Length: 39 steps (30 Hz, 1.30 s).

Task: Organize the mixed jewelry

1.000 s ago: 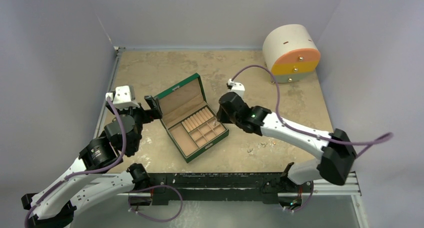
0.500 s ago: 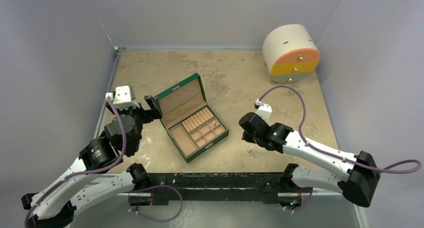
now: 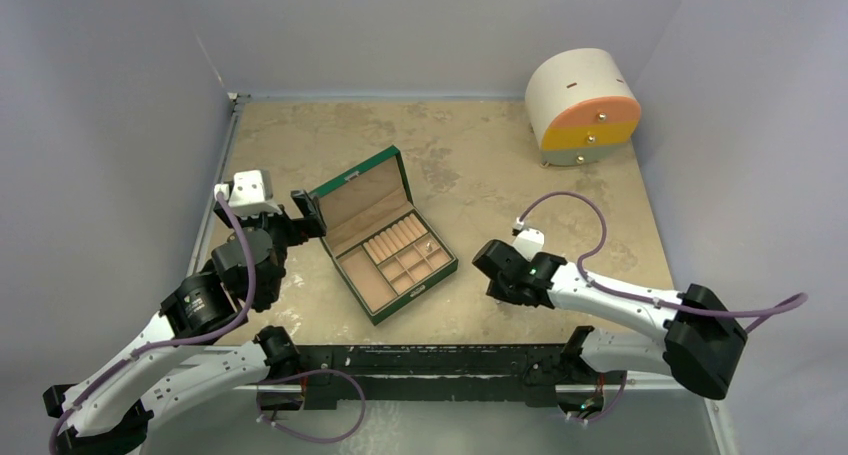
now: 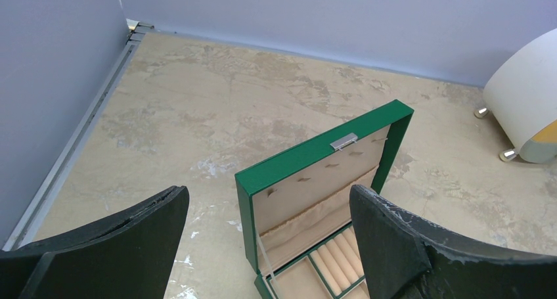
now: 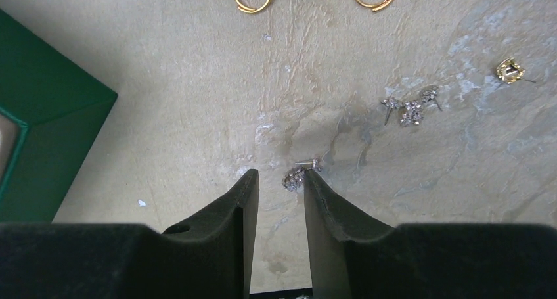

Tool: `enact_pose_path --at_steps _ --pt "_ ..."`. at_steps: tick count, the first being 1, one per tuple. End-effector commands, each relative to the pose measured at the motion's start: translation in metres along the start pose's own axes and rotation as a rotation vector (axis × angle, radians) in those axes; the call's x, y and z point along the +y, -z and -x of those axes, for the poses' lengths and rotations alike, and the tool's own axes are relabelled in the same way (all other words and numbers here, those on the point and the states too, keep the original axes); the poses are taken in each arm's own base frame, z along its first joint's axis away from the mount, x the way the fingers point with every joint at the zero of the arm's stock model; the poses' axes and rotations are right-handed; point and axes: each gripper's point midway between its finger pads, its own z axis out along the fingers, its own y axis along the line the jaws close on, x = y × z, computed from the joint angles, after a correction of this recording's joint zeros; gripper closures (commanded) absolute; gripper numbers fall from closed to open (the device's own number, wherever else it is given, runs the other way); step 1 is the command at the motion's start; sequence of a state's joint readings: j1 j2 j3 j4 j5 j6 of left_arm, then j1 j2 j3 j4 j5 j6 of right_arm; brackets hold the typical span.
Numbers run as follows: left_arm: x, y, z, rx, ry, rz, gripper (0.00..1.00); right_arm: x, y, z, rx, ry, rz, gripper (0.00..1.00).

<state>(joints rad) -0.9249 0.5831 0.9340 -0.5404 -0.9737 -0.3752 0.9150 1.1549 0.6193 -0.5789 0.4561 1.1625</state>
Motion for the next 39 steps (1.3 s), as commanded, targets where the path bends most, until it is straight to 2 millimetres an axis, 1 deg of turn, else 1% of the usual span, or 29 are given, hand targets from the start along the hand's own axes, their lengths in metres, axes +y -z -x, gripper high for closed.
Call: enact_pose_path --at_steps 1,8,17,24,31,36,39 --pt "-0.002 -0.001 0.004 -0.012 0.022 0.002 0.07 0.004 -0.008 -0.003 0.005 -0.051 -0.014 0.65" --pt "-0.002 -0.001 0.005 -0.014 0.024 0.003 0.07 0.001 -0.016 -0.009 0.028 -0.05 -0.054 0.64" --pt "-0.001 -0.001 0.005 -0.016 0.025 0.003 0.07 -0.008 -0.017 -0.012 0.044 -0.046 -0.125 0.64" --pt "-0.001 -0.001 0.006 -0.016 0.028 0.002 0.07 -0.011 -0.016 -0.014 0.051 -0.054 -0.14 0.65" --pt "-0.001 0.0 0.006 -0.017 0.029 0.002 0.07 -0.02 -0.007 -0.013 0.053 -0.064 -0.157 0.66" --pt "-0.001 0.0 0.006 -0.016 0.029 0.001 0.07 -0.028 -0.004 -0.018 0.062 -0.083 -0.151 0.65" --pt "-0.002 -0.001 0.006 -0.016 0.03 -0.002 0.07 -0.029 -0.005 -0.022 0.077 -0.09 -0.142 0.66"
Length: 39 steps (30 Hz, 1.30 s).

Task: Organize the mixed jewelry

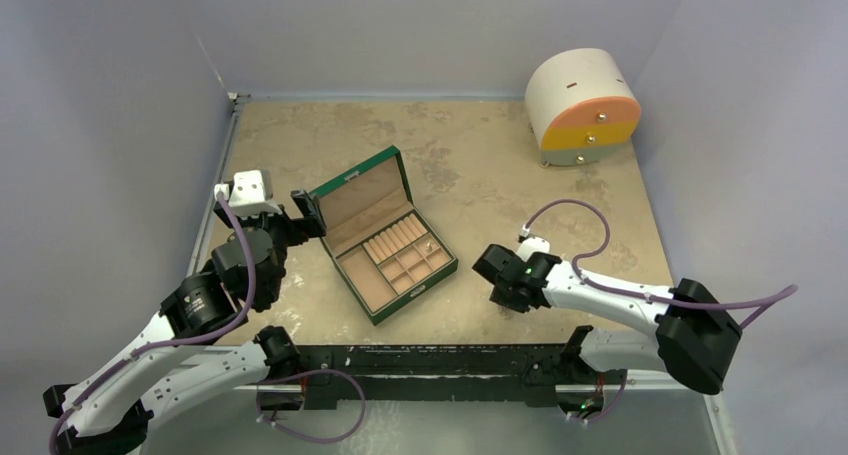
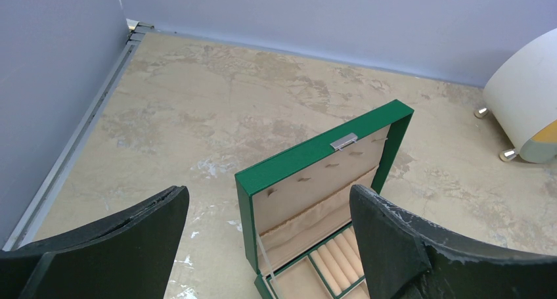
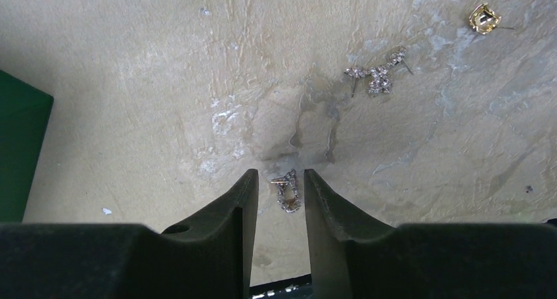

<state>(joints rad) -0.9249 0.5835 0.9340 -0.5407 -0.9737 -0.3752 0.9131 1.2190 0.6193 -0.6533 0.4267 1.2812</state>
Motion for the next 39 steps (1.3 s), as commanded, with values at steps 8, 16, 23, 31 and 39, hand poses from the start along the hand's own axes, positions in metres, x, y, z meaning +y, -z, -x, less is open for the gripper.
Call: enact_pose_path --at_steps 8,16,23,31,39 --pt "-0.002 -0.001 0.005 -0.015 0.029 -0.003 0.07 -0.014 -0.005 -0.011 0.036 -0.025 -0.039 0.72" --pt "-0.003 -0.001 0.005 -0.015 0.028 -0.004 0.07 -0.013 -0.006 -0.013 0.043 -0.026 -0.034 0.81" --pt "-0.002 0.0 0.006 -0.017 0.032 -0.005 0.08 -0.012 -0.005 -0.012 0.041 -0.031 -0.032 0.96" --pt "-0.002 0.0 0.006 -0.017 0.032 -0.004 0.07 -0.01 0.001 -0.005 0.018 -0.035 -0.018 1.0" --pt "-0.002 0.0 0.006 -0.016 0.031 -0.005 0.07 0.006 0.017 0.019 -0.056 -0.026 0.052 1.0"
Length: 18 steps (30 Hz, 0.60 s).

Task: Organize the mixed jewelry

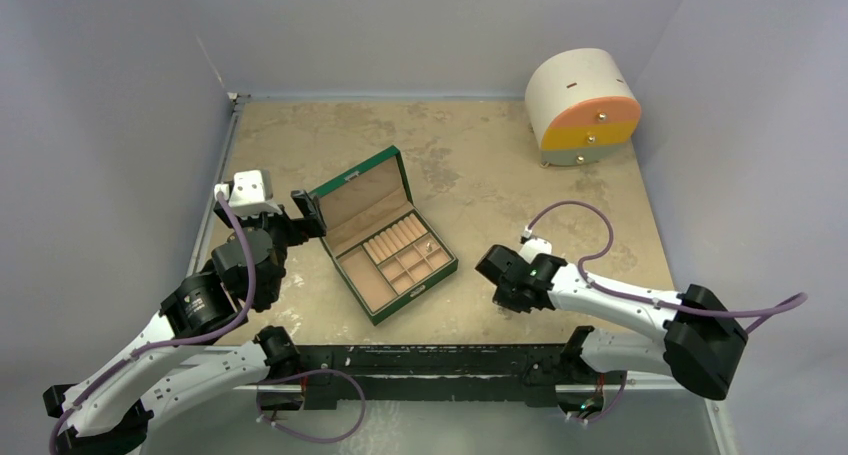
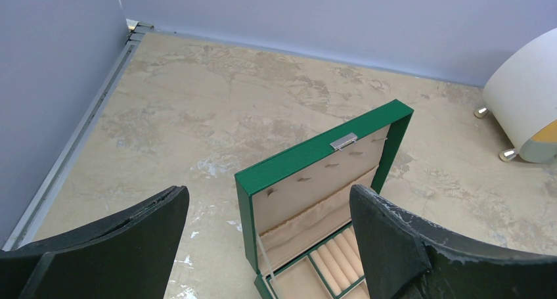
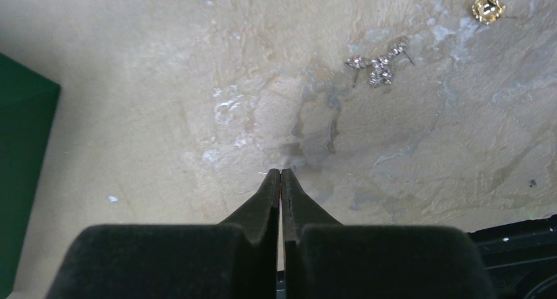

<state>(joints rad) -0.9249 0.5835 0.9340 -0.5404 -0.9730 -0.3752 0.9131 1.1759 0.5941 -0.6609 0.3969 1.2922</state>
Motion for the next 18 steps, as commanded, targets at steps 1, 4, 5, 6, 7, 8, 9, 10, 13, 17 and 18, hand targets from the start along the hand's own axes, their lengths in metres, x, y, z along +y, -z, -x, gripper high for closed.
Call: enact_pose_path --at_steps 1,4,5,6,7,8,9,10,13,17,18 --pt "-0.002 0.0 0.007 -0.019 0.034 -0.006 0.07 0.014 0.017 0.028 -0.094 -0.009 0.05 1.0" --pt "-0.001 0.0 0.007 -0.019 0.033 -0.002 0.07 0.026 0.026 0.038 -0.122 -0.002 0.099 1.0" --pt "-0.001 0.0 0.007 -0.02 0.035 -0.003 0.07 0.03 0.03 0.041 -0.132 0.002 0.115 1.0" --pt "-0.001 0.0 0.007 -0.019 0.034 -0.002 0.07 0.035 0.033 0.045 -0.142 0.004 0.133 1.0" --pt "-0.001 0.0 0.007 -0.019 0.033 -0.002 0.07 0.04 0.037 0.049 -0.153 0.006 0.154 1.0" --pt "-0.001 0.0 0.006 -0.019 0.032 -0.003 0.07 0.045 0.04 0.052 -0.162 0.013 0.172 1.0" --pt "-0.001 0.0 0.007 -0.019 0.032 -0.003 0.07 0.051 0.045 0.056 -0.171 0.017 0.196 1.0" --pt "-0.001 0.0 0.006 -0.018 0.032 -0.003 0.07 0.059 0.051 0.061 -0.182 0.023 0.222 1.0" --pt "-0.001 0.0 0.007 -0.02 0.032 -0.003 0.07 0.075 0.064 0.073 -0.211 0.044 0.27 1.0" --pt "-0.001 0.001 0.007 -0.02 0.035 -0.006 0.07 0.096 0.08 0.089 -0.254 0.067 0.323 1.0" --pt "-0.001 0.001 0.007 -0.02 0.035 -0.007 0.07 0.103 0.085 0.093 -0.264 0.072 0.337 1.0"
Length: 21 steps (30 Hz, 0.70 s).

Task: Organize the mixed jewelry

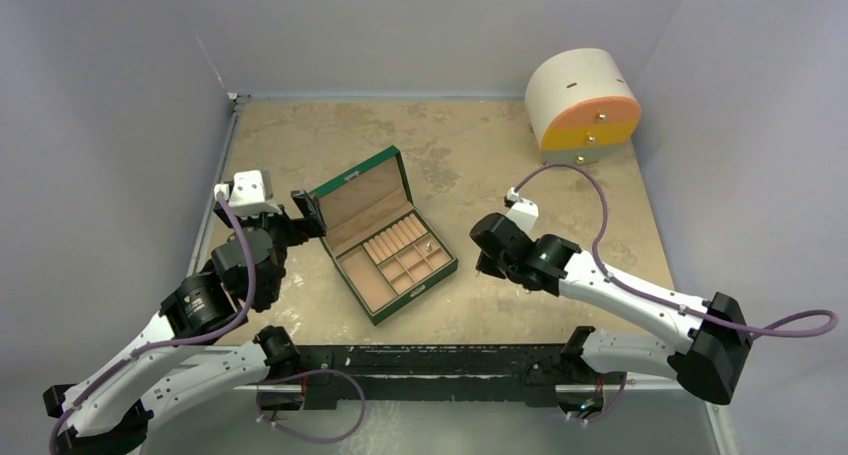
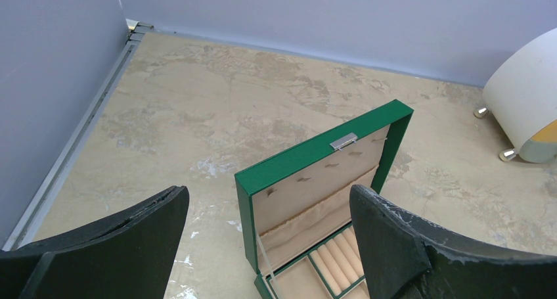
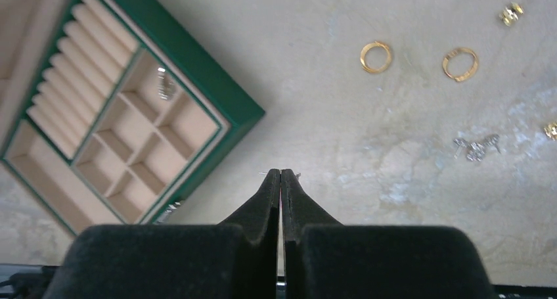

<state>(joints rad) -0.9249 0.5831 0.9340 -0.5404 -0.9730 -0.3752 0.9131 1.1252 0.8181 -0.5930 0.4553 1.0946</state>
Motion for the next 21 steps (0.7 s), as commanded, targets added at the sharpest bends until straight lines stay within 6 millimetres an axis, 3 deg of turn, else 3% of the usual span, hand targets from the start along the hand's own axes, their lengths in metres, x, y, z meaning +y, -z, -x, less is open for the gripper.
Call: enact_pose_path --at_steps 1,13,21 --pt "-0.001 0.001 0.007 -0.02 0.035 -0.006 0.07 0.036 0.011 0.039 -0.105 0.028 0.079 1.0" --pt "0.0 0.002 0.009 -0.025 0.043 -0.008 0.07 0.11 0.007 0.08 -0.191 0.056 0.195 1.0" --pt "0.0 0.002 0.009 -0.024 0.042 -0.01 0.08 0.139 -0.018 0.074 -0.158 0.085 0.21 1.0"
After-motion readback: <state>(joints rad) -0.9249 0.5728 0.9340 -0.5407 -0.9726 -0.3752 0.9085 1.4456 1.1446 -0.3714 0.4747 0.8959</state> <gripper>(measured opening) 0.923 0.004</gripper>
